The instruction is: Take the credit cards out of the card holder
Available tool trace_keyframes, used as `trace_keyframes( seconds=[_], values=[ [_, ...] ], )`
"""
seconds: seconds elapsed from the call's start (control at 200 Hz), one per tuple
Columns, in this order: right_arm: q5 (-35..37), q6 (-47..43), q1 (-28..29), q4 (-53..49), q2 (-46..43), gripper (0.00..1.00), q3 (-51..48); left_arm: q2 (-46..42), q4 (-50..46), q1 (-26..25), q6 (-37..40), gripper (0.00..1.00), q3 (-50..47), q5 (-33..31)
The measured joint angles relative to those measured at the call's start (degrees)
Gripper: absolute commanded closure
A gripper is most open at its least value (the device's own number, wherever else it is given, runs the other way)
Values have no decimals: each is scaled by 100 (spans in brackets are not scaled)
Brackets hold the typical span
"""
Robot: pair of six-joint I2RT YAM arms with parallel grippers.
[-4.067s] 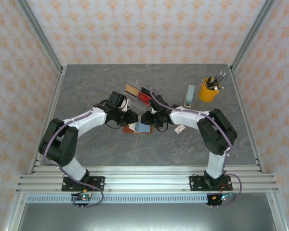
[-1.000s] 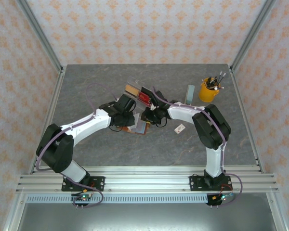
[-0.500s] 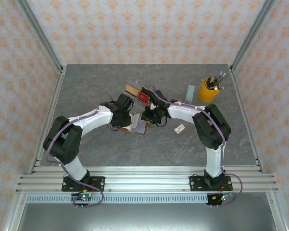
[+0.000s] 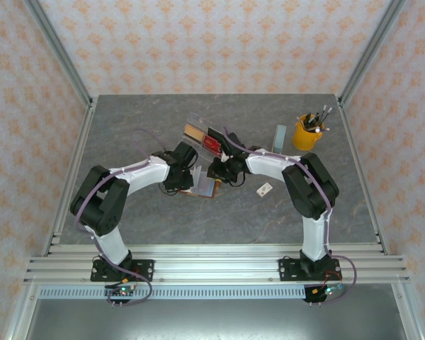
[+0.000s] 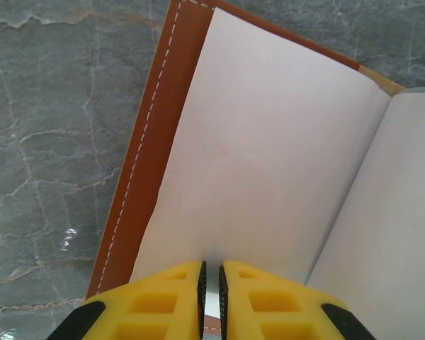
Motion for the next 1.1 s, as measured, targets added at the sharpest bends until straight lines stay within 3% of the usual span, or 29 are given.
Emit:
trace_keyframes(
  seconds=[0.345,0.731,1.101],
  values=[
    [-125,0,0,55,0,84,0,0,0,0,2,84,0,2],
    [-501,24,0,356,0,83,0,11,2,0,2,85,0,20],
    [-1088,160,0,938,33,76,0,74,22,11,2,85,-37,46]
  ],
)
